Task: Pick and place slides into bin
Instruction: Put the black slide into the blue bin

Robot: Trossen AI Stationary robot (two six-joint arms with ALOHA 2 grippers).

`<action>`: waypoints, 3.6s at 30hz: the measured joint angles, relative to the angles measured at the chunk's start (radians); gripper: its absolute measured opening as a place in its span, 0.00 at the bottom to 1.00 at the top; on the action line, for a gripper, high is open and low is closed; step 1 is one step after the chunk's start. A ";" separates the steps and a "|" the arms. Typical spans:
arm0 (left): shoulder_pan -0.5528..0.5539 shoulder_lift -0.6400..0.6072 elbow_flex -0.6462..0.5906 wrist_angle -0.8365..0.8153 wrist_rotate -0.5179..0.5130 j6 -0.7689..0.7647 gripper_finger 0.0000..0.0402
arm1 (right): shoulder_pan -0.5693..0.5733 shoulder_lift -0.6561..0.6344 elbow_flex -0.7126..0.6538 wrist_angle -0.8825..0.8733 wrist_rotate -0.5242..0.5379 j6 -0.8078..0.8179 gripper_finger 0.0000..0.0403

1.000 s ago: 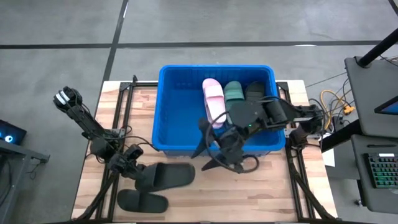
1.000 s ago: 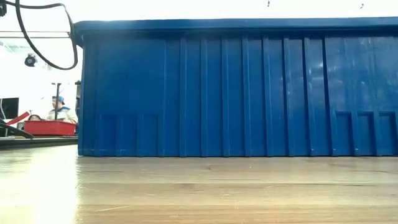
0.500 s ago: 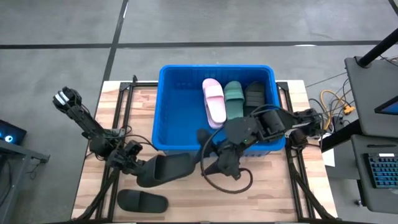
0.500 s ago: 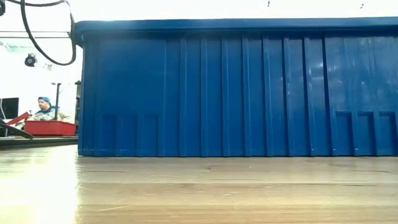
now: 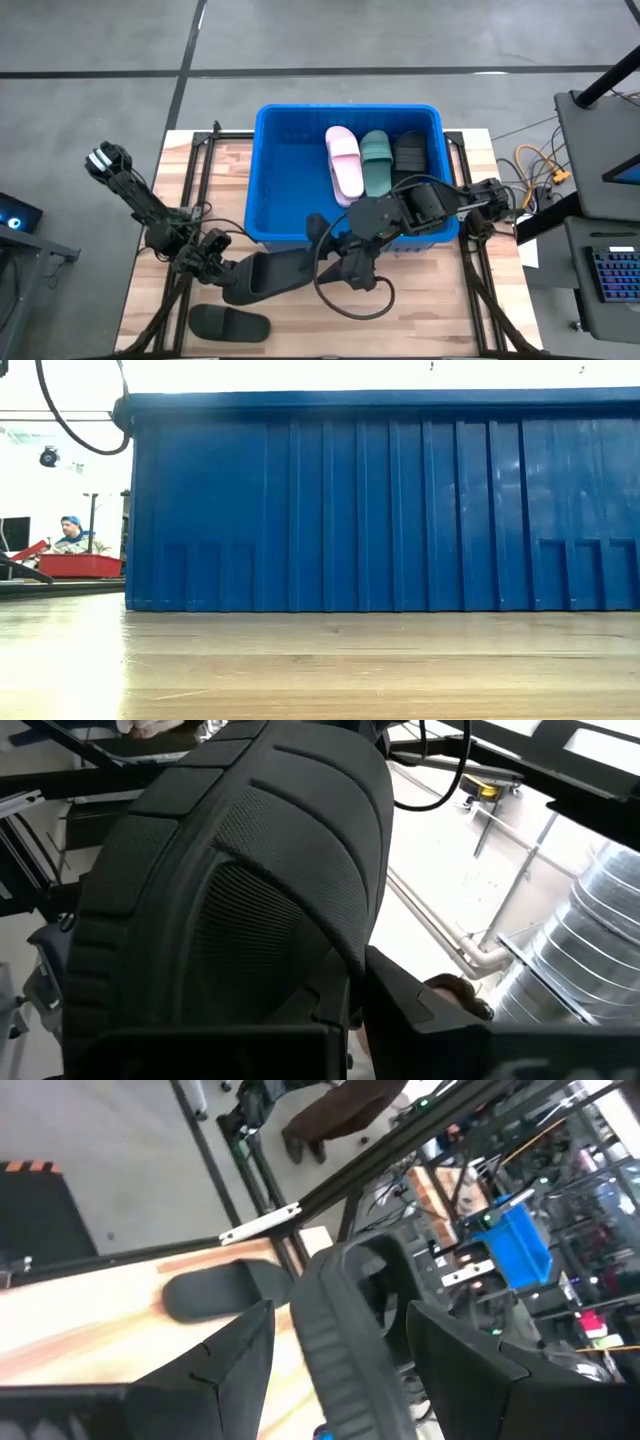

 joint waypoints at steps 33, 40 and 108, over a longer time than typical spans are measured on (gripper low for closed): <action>0.000 0.000 0.031 0.031 -0.168 0.449 0.20 | -0.001 -0.045 -0.001 0.007 0.061 0.135 0.12; 0.000 -0.039 0.028 0.027 -0.225 0.598 0.37 | 0.001 -0.094 0.000 -0.033 0.073 0.189 0.12; 0.549 0.313 1.406 -1.688 -0.107 1.279 0.43 | -0.091 -0.252 -0.007 -0.413 0.832 0.684 0.12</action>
